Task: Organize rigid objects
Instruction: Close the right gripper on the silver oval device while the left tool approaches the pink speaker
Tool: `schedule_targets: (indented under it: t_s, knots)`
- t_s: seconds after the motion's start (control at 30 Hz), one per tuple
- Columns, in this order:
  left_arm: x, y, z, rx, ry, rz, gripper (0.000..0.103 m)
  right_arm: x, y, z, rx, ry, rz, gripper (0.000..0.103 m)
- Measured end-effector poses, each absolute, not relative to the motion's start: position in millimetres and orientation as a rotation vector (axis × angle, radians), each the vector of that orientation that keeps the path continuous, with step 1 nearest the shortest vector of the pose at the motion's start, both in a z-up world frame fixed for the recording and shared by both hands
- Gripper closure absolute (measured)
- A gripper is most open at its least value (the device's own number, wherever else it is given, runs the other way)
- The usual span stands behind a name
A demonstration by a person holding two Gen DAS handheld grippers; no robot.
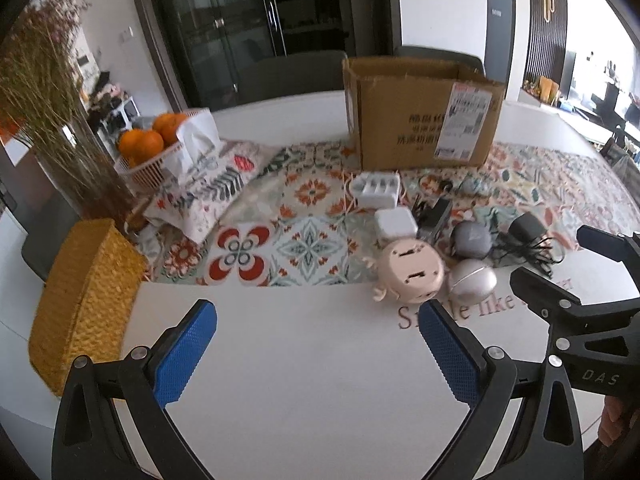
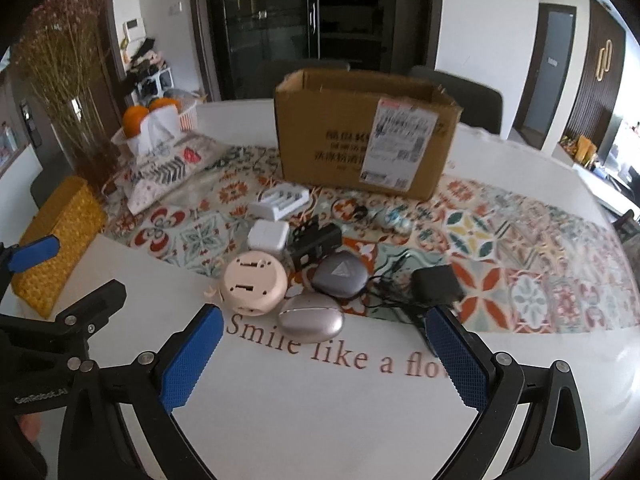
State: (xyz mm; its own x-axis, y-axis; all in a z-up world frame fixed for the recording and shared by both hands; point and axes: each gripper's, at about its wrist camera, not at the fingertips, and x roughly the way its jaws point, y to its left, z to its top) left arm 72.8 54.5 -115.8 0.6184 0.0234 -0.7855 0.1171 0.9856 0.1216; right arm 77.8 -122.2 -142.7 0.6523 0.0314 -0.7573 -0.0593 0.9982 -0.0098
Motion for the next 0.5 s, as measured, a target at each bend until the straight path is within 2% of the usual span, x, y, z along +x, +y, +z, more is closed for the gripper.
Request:
schedule_targets:
  t_s: [0.5]
  knots:
    - [111,55,-182,0.196,1.004,-0.085,0.000,121,-113,-218,-0.078,0.971,0.088,0.018]
